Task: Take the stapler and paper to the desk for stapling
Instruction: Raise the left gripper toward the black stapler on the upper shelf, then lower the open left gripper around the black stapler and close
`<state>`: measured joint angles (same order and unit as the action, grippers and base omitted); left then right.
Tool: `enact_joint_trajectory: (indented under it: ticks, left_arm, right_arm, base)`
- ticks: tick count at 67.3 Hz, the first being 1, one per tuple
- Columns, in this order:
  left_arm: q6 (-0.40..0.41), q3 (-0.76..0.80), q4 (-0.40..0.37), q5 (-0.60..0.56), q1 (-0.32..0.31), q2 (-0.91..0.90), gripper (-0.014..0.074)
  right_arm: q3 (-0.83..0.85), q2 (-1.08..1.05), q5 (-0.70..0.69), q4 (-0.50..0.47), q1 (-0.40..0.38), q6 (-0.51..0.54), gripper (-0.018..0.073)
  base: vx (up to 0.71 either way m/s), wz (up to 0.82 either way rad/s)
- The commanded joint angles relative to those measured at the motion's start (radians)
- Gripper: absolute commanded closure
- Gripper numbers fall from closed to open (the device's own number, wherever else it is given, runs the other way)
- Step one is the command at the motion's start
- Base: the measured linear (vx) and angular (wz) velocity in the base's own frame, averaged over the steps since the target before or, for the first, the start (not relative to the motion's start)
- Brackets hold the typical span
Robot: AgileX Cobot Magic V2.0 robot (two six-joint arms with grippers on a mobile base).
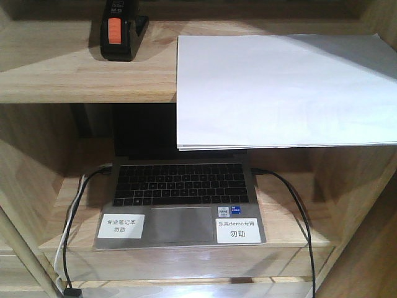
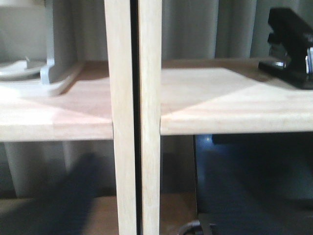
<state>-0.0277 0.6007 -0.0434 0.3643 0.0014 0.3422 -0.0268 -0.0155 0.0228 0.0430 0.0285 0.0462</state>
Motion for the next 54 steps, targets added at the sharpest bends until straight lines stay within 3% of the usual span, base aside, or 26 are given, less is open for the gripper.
enact_joint_trajectory:
  ticks: [1, 15, 31, 54]
  left_arm:
    - [0.010, 0.031, -0.009, -0.090, 0.000, 0.017, 0.0045]
    - [0.011, 0.030, -0.018, -0.105, -0.002, 0.017, 0.0045]
    - [0.008, 0.052, -0.089, -0.108, -0.059, 0.040, 0.0045]
    - [-0.089, 0.226, -0.091, -0.095, -0.270, 0.198, 0.0045]
  right_arm:
    - [-0.005, -0.006, -0.070, 0.010, -0.008, 0.003, 0.0569]
    - [-0.005, -0.006, -0.070, 0.010, -0.008, 0.003, 0.0569]
    - [-0.005, -0.006, -0.070, 0.010, -0.008, 0.003, 0.0569]
    - [-0.005, -0.006, -0.070, 0.010, -0.008, 0.003, 0.0569]
  base:
    - [0.00, 0.00]
    - [0.00, 0.00]
    - [0.00, 0.00]
    - [0.00, 0.00]
